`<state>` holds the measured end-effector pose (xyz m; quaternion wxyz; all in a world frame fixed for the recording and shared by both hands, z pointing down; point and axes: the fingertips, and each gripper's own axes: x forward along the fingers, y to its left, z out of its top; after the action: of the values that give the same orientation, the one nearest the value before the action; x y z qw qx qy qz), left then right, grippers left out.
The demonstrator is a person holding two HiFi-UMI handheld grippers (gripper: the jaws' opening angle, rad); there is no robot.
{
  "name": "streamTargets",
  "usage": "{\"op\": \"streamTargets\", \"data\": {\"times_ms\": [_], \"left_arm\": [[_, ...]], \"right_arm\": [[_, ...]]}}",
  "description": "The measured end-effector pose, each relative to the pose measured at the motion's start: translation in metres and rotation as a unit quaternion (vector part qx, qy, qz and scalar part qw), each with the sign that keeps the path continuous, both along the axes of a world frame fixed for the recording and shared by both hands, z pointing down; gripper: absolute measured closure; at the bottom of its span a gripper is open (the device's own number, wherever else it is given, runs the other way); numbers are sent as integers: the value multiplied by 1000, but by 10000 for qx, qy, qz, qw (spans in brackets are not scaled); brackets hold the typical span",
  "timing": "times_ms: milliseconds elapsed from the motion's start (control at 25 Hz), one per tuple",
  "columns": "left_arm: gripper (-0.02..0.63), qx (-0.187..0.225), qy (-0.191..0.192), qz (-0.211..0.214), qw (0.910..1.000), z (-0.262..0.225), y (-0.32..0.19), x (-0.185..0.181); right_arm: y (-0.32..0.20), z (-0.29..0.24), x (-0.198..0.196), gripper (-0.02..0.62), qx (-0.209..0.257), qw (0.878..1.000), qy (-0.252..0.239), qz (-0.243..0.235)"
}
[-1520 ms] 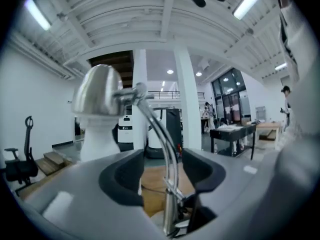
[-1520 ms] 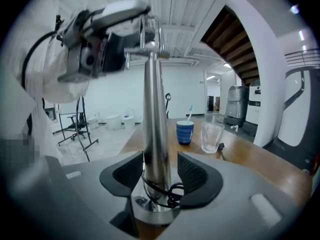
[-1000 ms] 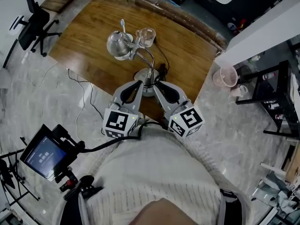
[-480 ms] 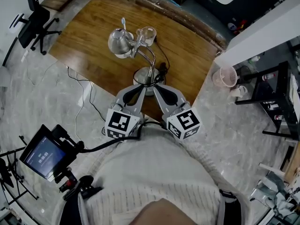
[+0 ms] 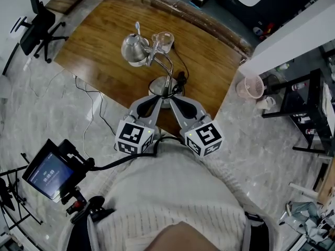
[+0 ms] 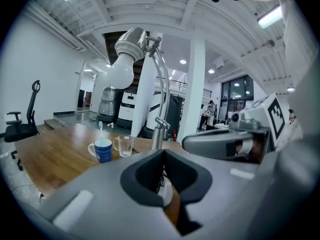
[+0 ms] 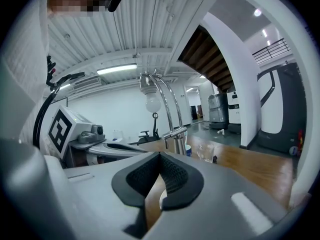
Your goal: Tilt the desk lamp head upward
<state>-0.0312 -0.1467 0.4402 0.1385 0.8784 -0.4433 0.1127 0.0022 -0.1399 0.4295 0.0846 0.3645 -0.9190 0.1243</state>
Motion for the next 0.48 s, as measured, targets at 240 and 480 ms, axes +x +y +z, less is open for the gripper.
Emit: {"op": "streamTargets", "data": {"times_ms": [240,480], "left_arm": [[600,20,21,27,10000,3,1,-1],[600,11,37,59,10000,4,1,2]], "right_arm": [[2,5,-3,597,-16,10000,60,-21],[2,11,-3,597,-100,9999,117,-47]]}}
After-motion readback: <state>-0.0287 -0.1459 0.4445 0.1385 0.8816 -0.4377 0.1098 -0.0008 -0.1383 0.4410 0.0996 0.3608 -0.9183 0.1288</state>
